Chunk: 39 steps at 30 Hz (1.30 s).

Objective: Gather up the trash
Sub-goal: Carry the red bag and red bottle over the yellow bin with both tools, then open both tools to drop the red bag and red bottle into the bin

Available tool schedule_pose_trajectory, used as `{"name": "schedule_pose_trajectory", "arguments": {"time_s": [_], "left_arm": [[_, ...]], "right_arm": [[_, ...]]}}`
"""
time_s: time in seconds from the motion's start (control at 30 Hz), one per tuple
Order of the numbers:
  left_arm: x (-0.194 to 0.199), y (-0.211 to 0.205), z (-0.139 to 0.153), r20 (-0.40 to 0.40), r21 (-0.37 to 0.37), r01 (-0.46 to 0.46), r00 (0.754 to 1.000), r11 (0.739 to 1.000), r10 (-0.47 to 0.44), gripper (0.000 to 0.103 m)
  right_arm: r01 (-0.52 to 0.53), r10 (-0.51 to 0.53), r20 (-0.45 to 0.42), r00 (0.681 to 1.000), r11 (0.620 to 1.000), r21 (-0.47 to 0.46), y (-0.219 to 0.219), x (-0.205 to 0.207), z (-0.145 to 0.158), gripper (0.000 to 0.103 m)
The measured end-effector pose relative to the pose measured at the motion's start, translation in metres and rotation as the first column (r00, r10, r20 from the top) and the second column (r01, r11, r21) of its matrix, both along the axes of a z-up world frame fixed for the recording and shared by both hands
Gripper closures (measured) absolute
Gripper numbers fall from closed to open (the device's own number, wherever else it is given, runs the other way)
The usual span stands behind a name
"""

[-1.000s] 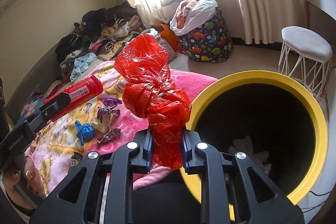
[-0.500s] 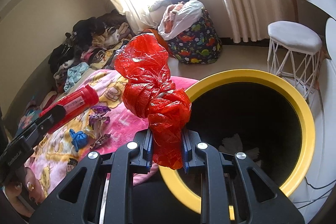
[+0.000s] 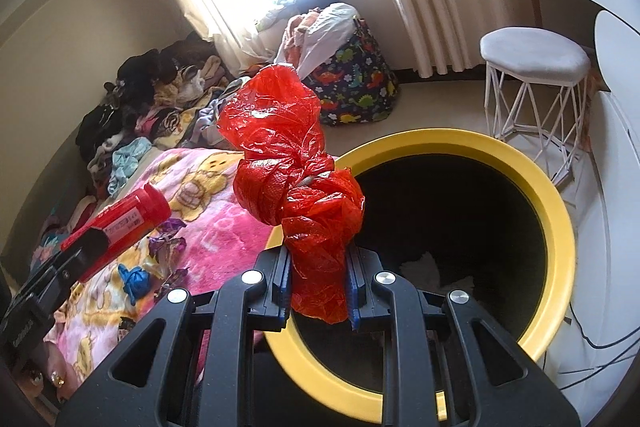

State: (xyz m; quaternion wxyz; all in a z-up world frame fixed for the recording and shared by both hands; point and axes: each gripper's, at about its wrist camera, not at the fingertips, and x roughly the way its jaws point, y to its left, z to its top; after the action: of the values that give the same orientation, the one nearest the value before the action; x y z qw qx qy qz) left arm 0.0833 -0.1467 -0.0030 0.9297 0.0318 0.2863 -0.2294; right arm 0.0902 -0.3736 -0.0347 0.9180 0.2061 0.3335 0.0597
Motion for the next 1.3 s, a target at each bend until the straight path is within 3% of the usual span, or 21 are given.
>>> {"name": "schedule_pose_trajectory", "arguments": {"time_s": [1.3], "left_arm": [[0.029, -0.064, -0.053, -0.11, 0.026, 0.14, 0.984, 0.99, -0.137, 0.077]], "right_arm": [[0.222, -0.221, -0.107, 0.969, 0.975, -0.003, -0.055, -0.002, -0.035, 0.083]]}}
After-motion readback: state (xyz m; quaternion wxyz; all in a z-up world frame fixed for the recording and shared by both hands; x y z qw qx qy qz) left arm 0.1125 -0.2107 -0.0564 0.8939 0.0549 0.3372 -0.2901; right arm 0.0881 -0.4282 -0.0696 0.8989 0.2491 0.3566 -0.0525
